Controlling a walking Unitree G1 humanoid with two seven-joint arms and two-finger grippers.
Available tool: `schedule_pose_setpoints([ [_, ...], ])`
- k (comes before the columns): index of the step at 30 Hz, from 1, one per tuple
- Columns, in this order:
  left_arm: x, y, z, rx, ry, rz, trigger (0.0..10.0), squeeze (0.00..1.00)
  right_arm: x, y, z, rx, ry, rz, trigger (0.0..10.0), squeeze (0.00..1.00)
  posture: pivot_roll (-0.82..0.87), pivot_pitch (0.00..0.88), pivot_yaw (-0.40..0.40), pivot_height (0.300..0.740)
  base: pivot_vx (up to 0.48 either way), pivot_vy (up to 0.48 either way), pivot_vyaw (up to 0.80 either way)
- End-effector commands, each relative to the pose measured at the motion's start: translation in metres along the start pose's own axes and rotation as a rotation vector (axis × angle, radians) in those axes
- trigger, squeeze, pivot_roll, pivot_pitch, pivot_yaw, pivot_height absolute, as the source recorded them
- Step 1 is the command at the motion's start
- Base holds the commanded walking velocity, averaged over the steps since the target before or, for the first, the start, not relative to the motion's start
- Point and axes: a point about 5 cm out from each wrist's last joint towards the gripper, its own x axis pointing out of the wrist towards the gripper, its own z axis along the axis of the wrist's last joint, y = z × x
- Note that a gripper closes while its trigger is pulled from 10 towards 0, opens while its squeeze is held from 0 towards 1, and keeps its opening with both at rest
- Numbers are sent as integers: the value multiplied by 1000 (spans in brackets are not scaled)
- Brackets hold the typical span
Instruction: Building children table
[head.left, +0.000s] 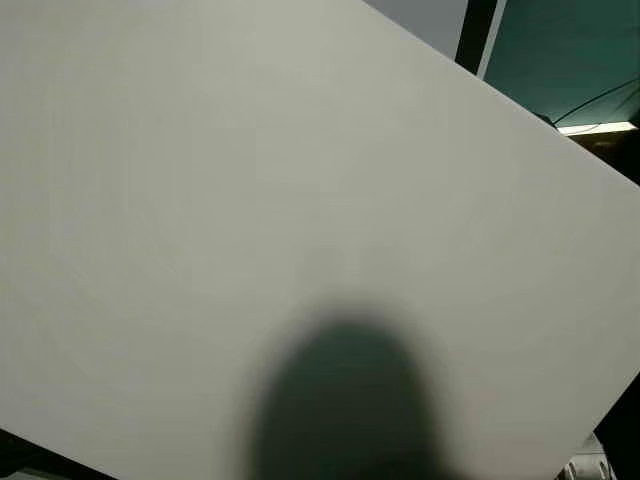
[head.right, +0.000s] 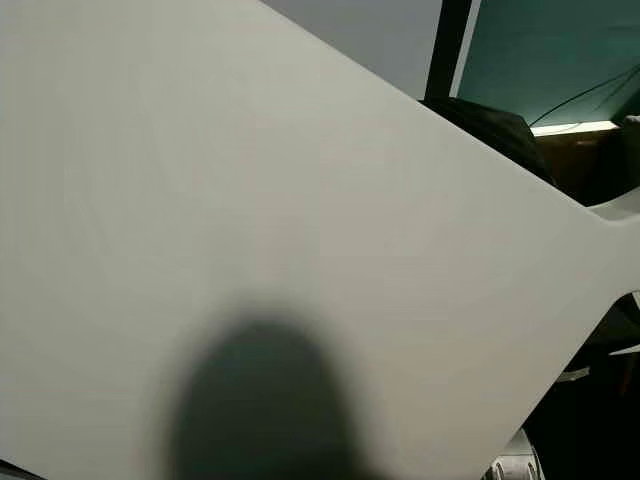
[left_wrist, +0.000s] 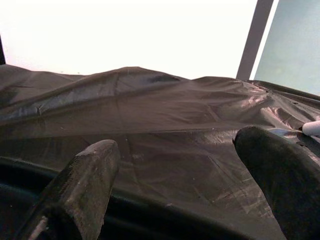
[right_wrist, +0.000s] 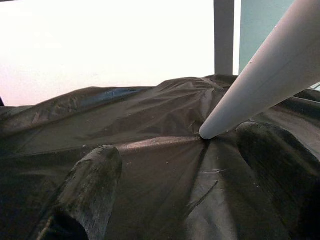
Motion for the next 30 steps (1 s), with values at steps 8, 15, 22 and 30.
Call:
schedule_pose_setpoints([
  [8,5,0,15,16,-56,26,10000,0,6,4,3,4,-19,7,10000,0,31,0,39,740,0,0,0],
  [15,2,0,9,17,-33,26,10000,0,6,3,3,1,-18,4,10000,0,28,0,37,740,0,0,0],
  [22,4,-1,9,15,-37,23,10000,0,7,3,3,-2,-18,8,10000,0,28,0,36,740,0,0,0],
  [30,4,-1,10,17,-36,19,10000,0,8,5,3,0,-15,10,10000,0,32,0,37,740,0,0,0],
])
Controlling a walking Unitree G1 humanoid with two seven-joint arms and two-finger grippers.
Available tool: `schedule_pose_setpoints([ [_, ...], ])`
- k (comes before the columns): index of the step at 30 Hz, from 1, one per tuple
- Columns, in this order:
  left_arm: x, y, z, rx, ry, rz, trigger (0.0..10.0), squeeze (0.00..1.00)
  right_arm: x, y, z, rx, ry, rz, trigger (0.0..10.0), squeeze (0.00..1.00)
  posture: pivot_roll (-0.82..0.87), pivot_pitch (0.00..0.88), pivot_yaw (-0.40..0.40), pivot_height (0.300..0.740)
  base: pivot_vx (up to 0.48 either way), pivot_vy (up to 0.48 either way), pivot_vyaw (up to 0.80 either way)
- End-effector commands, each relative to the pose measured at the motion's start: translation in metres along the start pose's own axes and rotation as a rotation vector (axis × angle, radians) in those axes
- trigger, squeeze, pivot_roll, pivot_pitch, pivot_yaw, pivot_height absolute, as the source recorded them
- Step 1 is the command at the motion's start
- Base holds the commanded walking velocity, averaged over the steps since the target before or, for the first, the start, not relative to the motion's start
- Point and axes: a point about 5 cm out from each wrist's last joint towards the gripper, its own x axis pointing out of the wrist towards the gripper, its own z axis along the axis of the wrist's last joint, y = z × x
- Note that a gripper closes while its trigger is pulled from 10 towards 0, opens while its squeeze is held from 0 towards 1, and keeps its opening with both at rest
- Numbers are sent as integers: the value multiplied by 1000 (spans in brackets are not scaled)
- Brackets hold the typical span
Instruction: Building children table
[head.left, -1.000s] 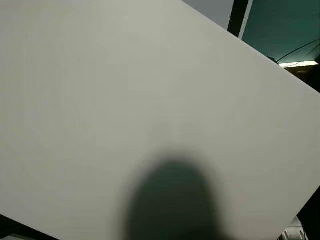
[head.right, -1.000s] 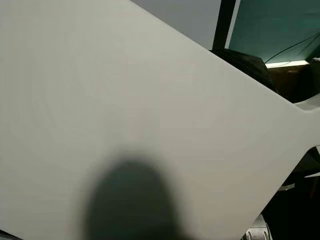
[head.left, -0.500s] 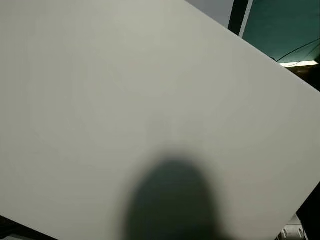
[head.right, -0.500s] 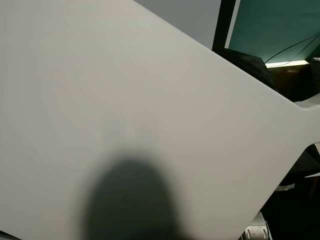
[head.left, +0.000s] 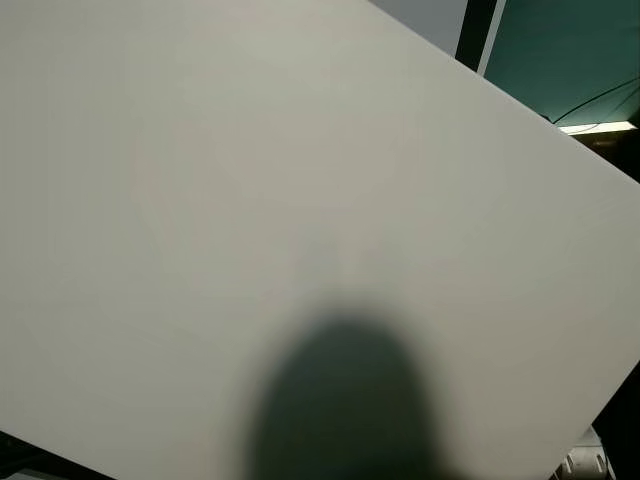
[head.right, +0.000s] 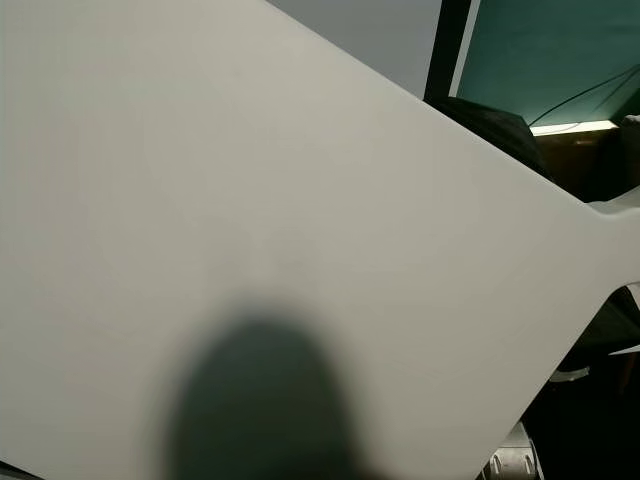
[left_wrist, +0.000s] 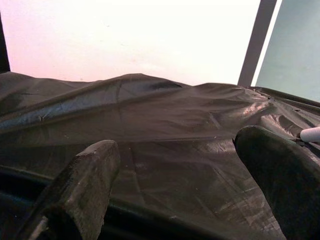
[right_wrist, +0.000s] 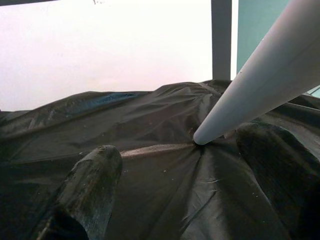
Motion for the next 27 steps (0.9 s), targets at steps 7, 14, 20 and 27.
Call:
schedule_pose_setpoints([
  [7,3,-2,3,10,-12,11,10000,0,1,6,0,11,4,19,10000,0,31,0,39,740,0,0,0],
  [14,2,-2,3,11,-8,10,10000,0,1,7,-1,12,5,17,10000,0,31,0,41,740,0,0,0],
  [20,1,-2,3,12,-6,13,10000,0,1,6,-1,11,5,20,10000,0,35,0,37,740,0,0,0],
  [27,0,-2,2,11,-2,17,10000,0,3,6,-1,9,5,25,10000,0,39,0,33,740,0,0,0],
])
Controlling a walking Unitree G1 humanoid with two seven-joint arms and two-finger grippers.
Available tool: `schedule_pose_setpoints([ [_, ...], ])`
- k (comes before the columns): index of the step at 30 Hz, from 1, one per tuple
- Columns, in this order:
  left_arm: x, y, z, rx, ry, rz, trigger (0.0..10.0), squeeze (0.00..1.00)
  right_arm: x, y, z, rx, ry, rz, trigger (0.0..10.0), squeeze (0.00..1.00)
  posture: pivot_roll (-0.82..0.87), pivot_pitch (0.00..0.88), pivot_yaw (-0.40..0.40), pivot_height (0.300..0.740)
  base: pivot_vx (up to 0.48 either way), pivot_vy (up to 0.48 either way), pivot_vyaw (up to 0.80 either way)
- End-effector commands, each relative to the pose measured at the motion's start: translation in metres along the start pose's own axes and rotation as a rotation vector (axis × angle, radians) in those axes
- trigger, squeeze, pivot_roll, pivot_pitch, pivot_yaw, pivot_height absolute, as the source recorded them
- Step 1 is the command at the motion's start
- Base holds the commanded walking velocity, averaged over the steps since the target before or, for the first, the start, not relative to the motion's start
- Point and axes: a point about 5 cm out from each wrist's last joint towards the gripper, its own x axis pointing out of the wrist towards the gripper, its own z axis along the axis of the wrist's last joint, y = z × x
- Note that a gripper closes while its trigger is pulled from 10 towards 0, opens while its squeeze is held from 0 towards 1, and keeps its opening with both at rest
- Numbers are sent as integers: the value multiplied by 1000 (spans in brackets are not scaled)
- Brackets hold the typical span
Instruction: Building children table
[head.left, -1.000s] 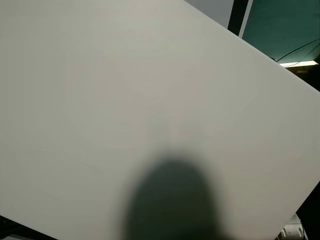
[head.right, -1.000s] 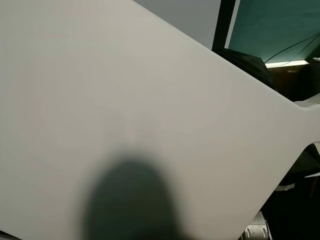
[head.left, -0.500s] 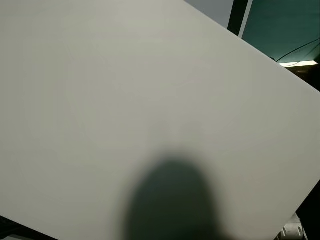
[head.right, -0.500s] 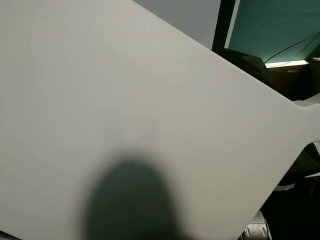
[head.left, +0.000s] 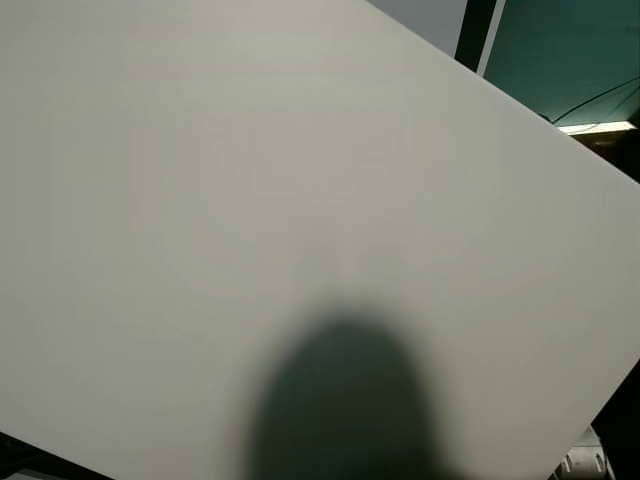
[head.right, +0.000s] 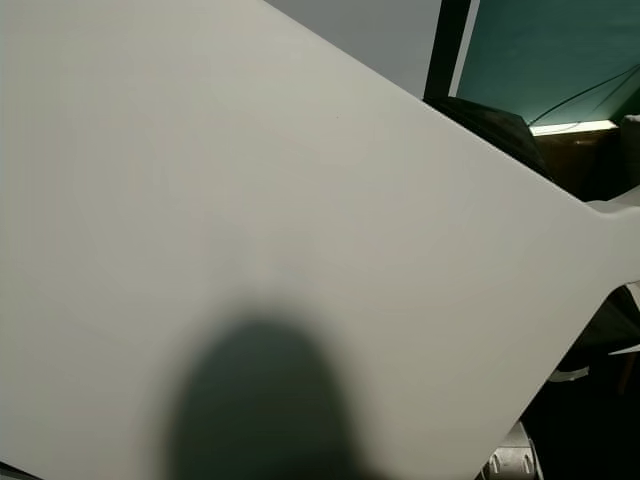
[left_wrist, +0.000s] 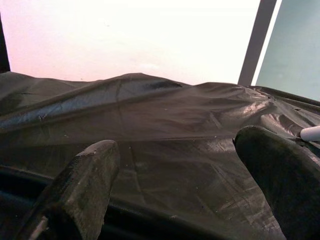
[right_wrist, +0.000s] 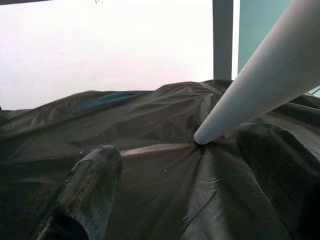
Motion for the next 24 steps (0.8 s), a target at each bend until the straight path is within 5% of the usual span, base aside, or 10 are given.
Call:
schedule_pose_setpoints([
  [1,1,-2,2,9,-3,18,10000,0,3,6,0,11,3,19,10000,0,38,0,33,740,0,0,0],
  [7,0,-1,2,16,-1,21,10000,0,2,5,-1,8,6,16,10000,0,37,0,34,740,0,0,0],
  [24,25,-15,53,-5,-172,-58,10000,0,2,7,-2,10,15,15,10000,0,43,0,35,740,0,0,0],
])
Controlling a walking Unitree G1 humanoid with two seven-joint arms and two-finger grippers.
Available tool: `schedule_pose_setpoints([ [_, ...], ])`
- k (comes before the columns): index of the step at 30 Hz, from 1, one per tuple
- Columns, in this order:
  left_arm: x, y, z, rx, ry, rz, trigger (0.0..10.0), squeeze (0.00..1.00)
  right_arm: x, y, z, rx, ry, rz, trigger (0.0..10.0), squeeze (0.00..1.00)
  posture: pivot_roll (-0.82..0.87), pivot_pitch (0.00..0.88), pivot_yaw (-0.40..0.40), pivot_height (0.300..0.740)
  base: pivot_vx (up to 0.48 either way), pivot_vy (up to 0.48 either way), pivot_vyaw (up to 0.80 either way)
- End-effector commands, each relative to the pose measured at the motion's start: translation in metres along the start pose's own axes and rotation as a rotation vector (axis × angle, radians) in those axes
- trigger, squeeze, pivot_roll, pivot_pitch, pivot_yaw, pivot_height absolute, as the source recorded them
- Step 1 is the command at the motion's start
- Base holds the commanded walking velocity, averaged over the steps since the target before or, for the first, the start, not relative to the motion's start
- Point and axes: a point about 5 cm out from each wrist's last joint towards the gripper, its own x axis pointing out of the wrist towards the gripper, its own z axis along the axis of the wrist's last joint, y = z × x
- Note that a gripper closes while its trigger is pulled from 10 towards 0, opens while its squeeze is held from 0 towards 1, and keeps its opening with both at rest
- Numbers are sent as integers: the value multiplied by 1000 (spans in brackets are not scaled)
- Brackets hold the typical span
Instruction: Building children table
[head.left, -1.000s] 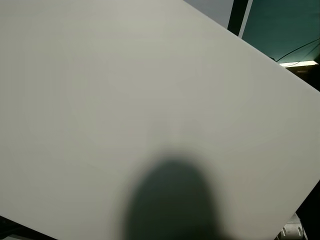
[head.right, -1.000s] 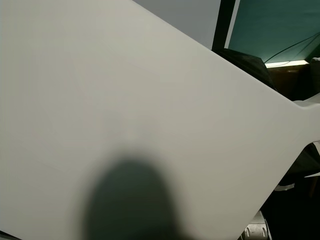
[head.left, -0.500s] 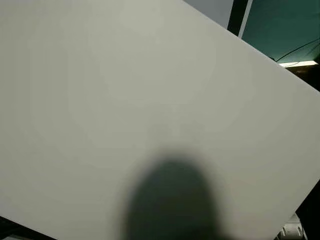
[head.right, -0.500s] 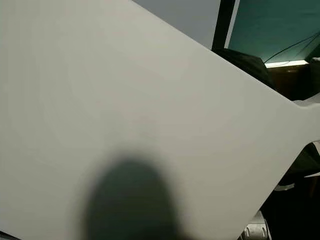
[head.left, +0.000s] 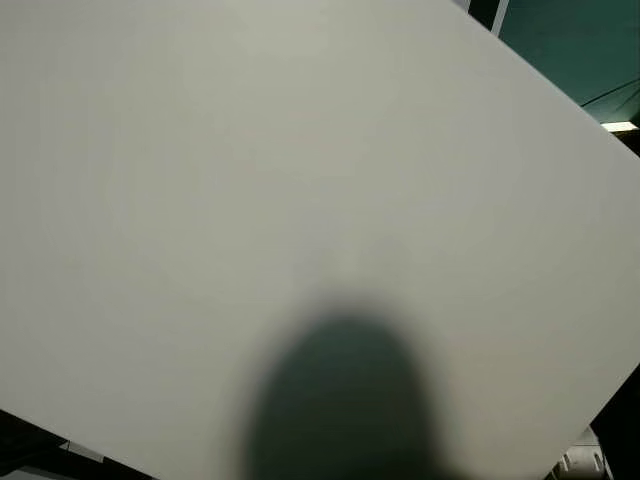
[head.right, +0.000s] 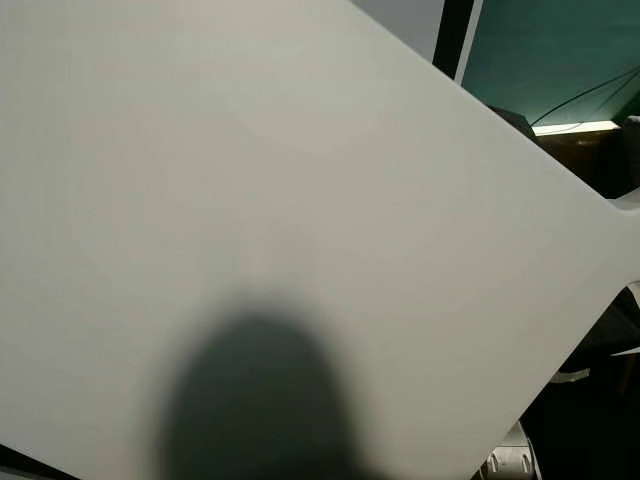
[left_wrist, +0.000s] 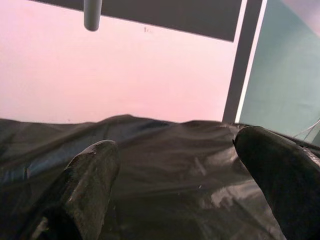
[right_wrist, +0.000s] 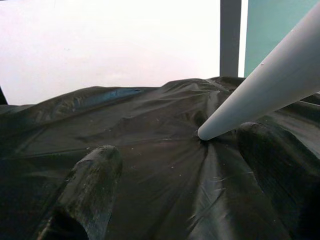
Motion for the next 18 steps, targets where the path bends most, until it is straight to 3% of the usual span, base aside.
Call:
schedule_pose_setpoints([
  [1,6,-3,10,-9,-39,15,10000,0,1,6,-1,11,8,16,10000,0,43,0,35,740,0,0,0],
  [18,22,-13,30,-52,-81,-23,10000,0,4,9,-1,3,16,16,10000,0,43,0,38,740,0,0,0],
])
